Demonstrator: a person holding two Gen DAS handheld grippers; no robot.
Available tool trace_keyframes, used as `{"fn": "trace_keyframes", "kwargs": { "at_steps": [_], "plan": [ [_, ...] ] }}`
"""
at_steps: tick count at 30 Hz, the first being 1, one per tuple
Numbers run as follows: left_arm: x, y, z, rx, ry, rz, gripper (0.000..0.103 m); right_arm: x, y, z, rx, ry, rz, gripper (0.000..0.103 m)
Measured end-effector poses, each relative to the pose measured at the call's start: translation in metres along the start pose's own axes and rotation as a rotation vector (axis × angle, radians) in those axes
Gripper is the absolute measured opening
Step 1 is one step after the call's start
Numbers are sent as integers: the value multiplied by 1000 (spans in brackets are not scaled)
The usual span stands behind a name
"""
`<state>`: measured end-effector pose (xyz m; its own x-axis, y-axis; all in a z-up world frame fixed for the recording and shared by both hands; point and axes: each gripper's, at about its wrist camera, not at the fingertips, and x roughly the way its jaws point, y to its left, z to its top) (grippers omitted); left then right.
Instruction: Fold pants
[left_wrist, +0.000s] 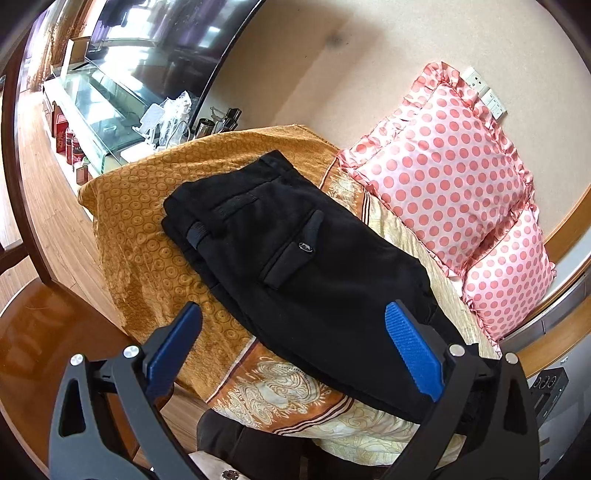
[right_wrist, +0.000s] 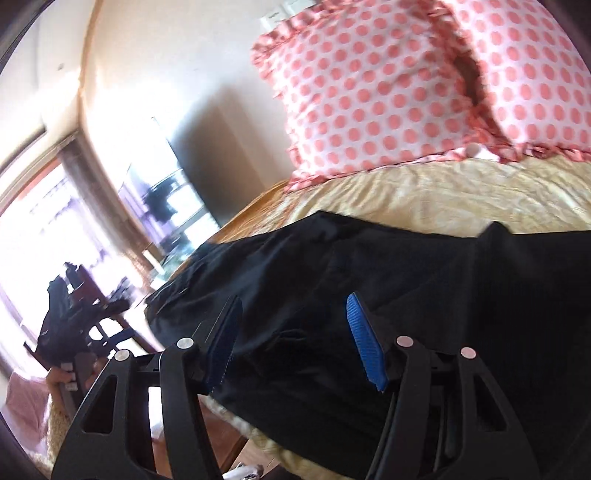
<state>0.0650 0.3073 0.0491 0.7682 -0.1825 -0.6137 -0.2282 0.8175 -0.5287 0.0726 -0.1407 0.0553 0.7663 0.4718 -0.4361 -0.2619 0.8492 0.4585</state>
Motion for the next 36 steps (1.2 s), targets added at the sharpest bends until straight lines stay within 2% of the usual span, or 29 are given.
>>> {"fn": "trace_keyframes", "kwargs": {
  "at_steps": [2,5,7,11,12,13,15,20,21,22,23,24,26,27,30,34,36],
  "plan": [
    [0,-1,0,8,-1,0,99,-9,-24,4,56,-20,-100,61],
    [3,-2,1,9,5,-6,99,-14,-56,5,160,16,-156,61],
    [5,-5,0,16,11,-15,99,-11,-66,1,187,64,-172,52],
    [10,-11,-2,41,21,-23,99,5,-69,-10,186,164,-168,45],
    [10,-12,-3,47,23,-24,99,9,-68,-12,176,186,-154,33],
    [11,-13,-3,52,24,-25,99,12,-65,-15,165,205,-145,15],
    [12,-15,-3,61,26,-24,99,15,-58,-13,142,207,-105,12],
    [10,-19,-3,67,23,-32,99,38,-25,33,70,161,-27,13],
    [10,-20,-3,68,21,-30,99,47,-20,43,66,160,17,22],
    [10,-21,-3,69,21,-26,99,60,-15,53,66,172,57,46],
    [9,-21,-3,71,23,-23,99,67,-13,57,75,180,89,55],
    [9,-21,-3,75,24,-20,99,70,-12,59,97,176,133,58],
    [6,-20,-4,87,23,-8,99,66,-9,57,116,154,196,58],
    [5,-20,-4,94,19,1,99,62,-8,53,105,137,199,58],
    [7,-13,-2,92,19,28,99,56,-1,37,14,156,119,58],
    [12,-4,-2,57,31,28,99,57,20,7,-159,219,54,57],
    [15,-1,-2,51,39,32,99,65,32,-14,-244,298,50,55]
  ]
}}
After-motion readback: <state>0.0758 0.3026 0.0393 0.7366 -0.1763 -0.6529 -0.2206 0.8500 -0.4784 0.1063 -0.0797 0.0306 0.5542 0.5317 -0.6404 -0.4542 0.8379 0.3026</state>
